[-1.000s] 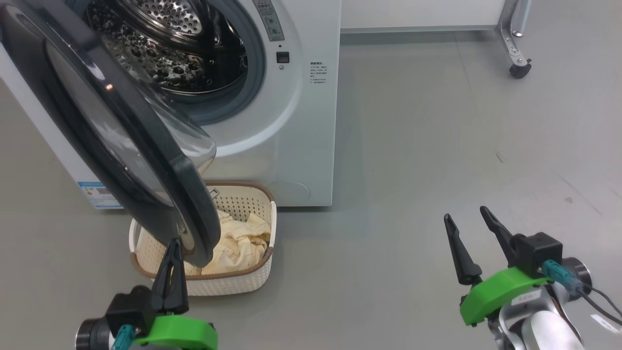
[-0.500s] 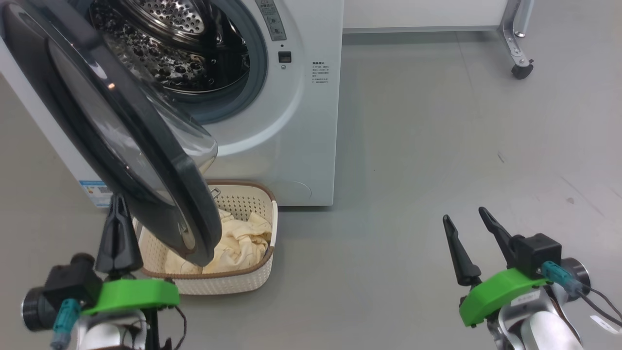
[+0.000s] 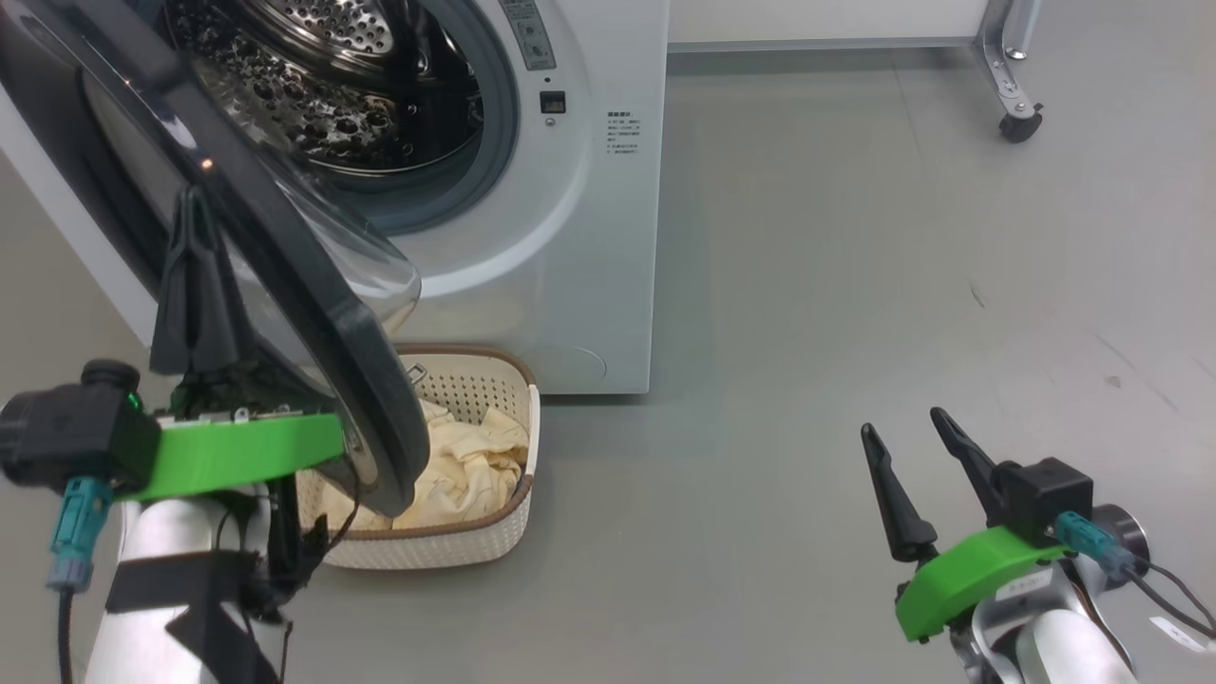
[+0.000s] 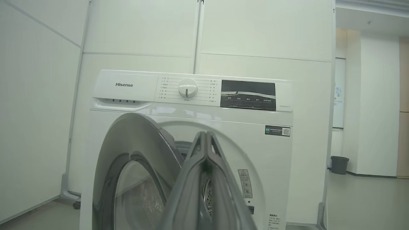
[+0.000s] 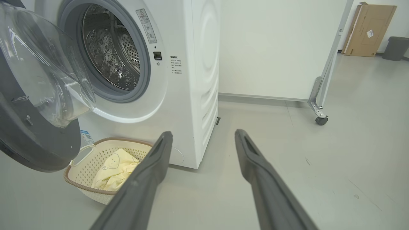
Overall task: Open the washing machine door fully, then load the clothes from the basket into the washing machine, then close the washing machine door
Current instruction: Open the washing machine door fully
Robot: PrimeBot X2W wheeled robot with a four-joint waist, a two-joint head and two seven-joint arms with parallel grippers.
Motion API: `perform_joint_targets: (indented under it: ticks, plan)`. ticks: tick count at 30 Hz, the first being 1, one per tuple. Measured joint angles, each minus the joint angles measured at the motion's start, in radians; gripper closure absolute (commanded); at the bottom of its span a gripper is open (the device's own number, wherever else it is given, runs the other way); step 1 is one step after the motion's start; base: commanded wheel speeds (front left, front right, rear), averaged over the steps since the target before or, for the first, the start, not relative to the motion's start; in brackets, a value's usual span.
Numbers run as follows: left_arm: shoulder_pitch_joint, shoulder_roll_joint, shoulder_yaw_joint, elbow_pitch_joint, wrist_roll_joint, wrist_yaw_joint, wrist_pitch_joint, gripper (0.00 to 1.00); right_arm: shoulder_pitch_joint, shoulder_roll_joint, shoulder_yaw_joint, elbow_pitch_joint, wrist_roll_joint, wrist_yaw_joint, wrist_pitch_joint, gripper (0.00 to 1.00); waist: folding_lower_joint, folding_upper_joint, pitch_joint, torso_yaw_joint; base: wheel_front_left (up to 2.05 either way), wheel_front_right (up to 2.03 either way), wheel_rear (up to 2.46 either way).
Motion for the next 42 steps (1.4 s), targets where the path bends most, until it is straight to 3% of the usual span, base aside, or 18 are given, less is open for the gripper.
perform_joint_targets:
  ticks: [7,20,31,42]
  plan:
    - [-0.078,-0.003,-0.075,0.035,-0.011,-0.017,0.006,1.00,-0.002,0.000,0.003,0.004,0.000,0.000,0.000,0.00,0.0000,0.0000,0.007,-0.010,0.00,0.00,0.00]
    - [-0.107,-0.008,-0.217,0.160,-0.063,-0.027,0.118,1.00,-0.003,0.000,0.014,0.021,0.002,0.000,-0.017,0.00,0.0000,0.0000,0.010,-0.031,0.00,0.00,0.00]
    - [-0.084,-0.010,-0.278,0.264,-0.156,-0.034,0.205,1.00,-0.003,0.000,0.015,0.031,0.002,0.000,-0.018,0.00,0.0000,0.0000,0.012,-0.029,0.00,0.00,0.00]
    - [-0.086,-0.008,-0.289,0.419,-0.162,-0.034,0.196,1.00,-0.004,0.000,0.022,0.039,0.002,0.000,-0.018,0.00,0.0000,0.0000,0.019,-0.031,0.00,0.00,0.00]
